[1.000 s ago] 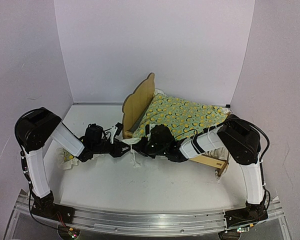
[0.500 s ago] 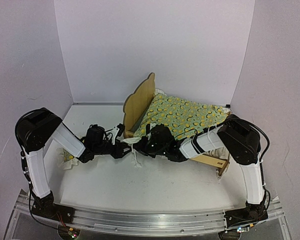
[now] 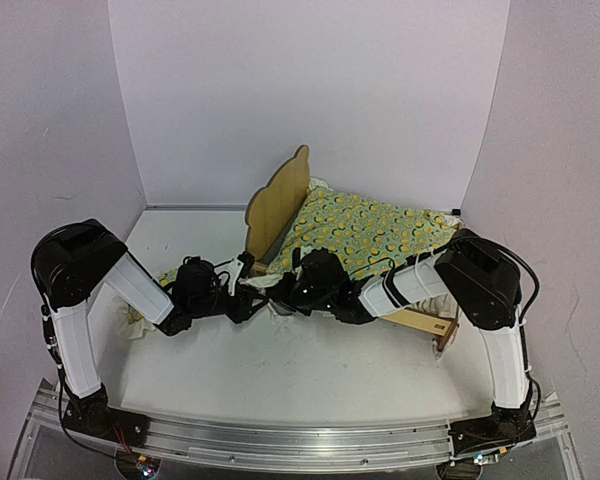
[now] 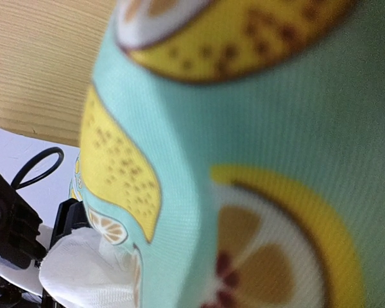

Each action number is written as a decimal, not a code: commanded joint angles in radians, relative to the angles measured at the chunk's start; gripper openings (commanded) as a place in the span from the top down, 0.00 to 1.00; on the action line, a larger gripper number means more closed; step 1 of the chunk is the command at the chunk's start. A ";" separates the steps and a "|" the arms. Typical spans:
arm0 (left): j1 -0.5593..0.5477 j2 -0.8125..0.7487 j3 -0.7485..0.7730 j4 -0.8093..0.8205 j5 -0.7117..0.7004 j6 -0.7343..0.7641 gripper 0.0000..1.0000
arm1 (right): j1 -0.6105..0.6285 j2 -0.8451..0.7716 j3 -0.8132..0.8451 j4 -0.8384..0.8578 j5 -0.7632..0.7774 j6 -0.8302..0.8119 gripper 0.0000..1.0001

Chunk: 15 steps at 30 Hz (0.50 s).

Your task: Set up the pet bed

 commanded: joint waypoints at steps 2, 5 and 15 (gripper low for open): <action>0.007 -0.039 -0.008 0.062 -0.035 0.024 0.62 | -0.010 -0.052 0.003 0.029 0.023 -0.003 1.00; 0.012 -0.095 -0.078 0.064 -0.034 0.014 0.59 | -0.011 -0.055 0.008 0.029 0.024 -0.006 1.00; 0.052 -0.083 -0.057 0.062 -0.040 0.046 0.73 | -0.011 -0.054 0.004 0.037 0.015 -0.007 1.00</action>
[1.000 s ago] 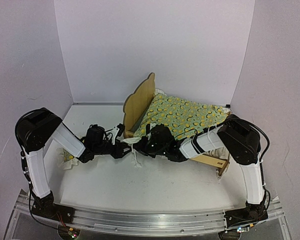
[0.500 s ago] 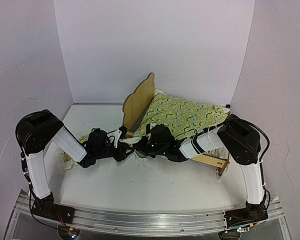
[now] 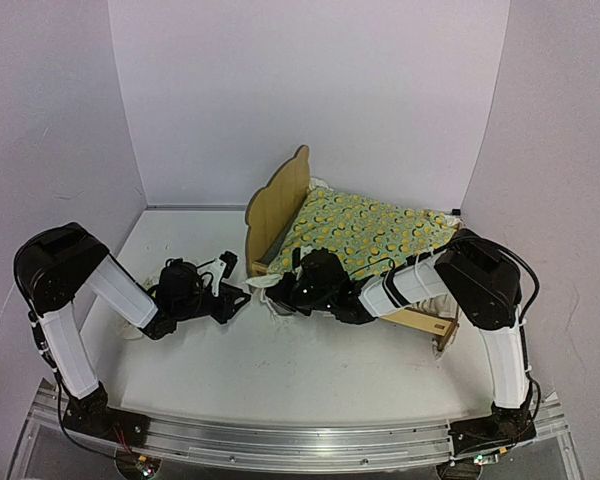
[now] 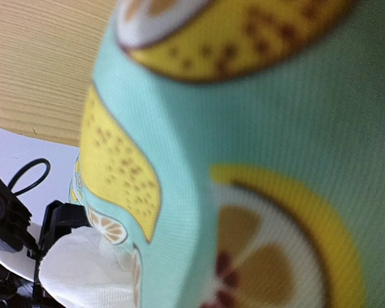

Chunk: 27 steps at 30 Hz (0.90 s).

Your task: Set up the pet bed

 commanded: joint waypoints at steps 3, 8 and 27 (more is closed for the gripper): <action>0.005 0.057 0.102 0.047 0.045 0.020 0.77 | -0.010 -0.059 0.003 0.036 0.016 -0.009 1.00; -0.006 0.088 0.135 0.046 0.057 0.013 0.75 | -0.010 -0.055 0.008 0.038 0.015 -0.007 1.00; -0.035 0.150 0.202 0.046 0.019 -0.009 0.74 | -0.010 -0.059 0.011 0.040 0.008 -0.005 1.00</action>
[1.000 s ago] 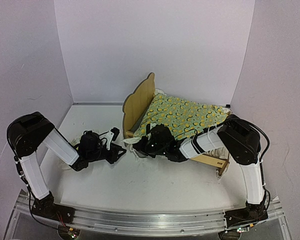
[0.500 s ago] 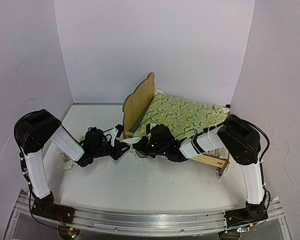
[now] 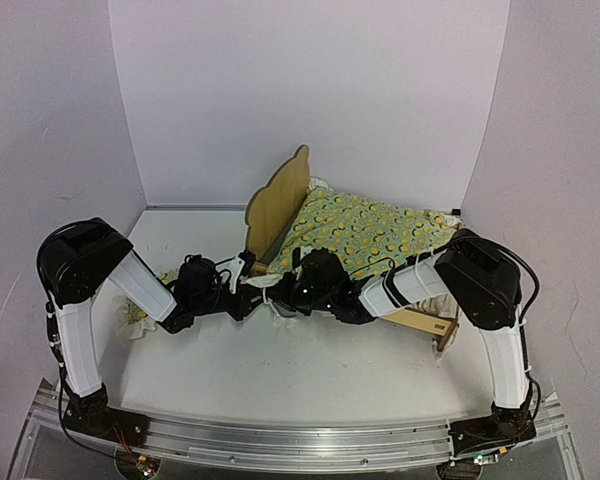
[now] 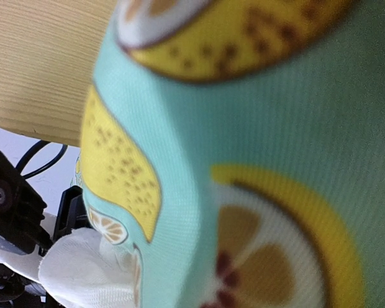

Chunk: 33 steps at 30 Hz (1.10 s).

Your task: Set up the pet bed

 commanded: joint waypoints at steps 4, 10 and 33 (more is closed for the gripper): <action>-0.005 0.006 0.054 0.045 -0.035 -0.028 0.86 | -0.010 -0.059 0.009 0.038 0.009 -0.007 1.00; -0.004 -0.022 0.031 0.044 -0.063 -0.043 1.00 | -0.011 -0.062 0.003 0.031 0.005 -0.027 1.00; -0.001 -0.121 -0.095 0.044 -0.126 -0.207 1.00 | 0.021 -0.088 0.056 -0.179 -0.028 -0.385 0.64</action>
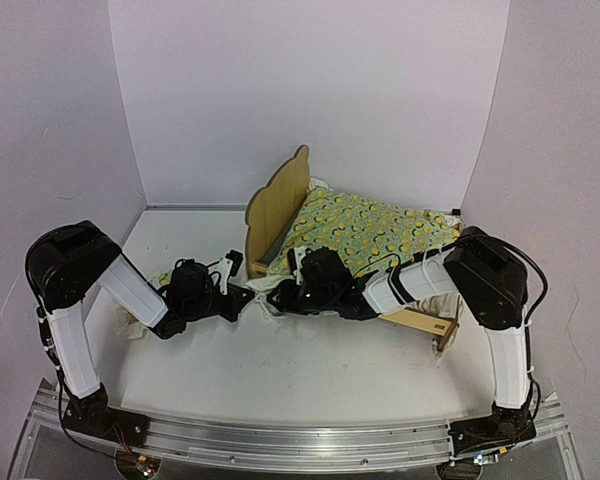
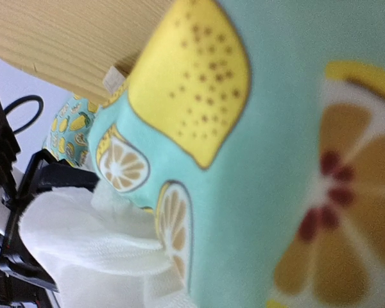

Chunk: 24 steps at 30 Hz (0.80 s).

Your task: Set up the pet bed

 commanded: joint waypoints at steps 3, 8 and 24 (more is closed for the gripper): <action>0.003 -0.067 -0.015 0.043 -0.005 -0.152 1.00 | 0.042 -0.019 0.114 -0.147 0.067 -0.302 0.48; 0.003 -0.084 -0.017 0.043 0.015 -0.209 1.00 | 0.085 0.039 0.168 -0.185 0.169 -0.512 0.39; 0.003 -0.190 -0.064 0.055 -0.038 -0.300 1.00 | 0.134 0.225 0.226 -0.067 0.463 -0.630 0.66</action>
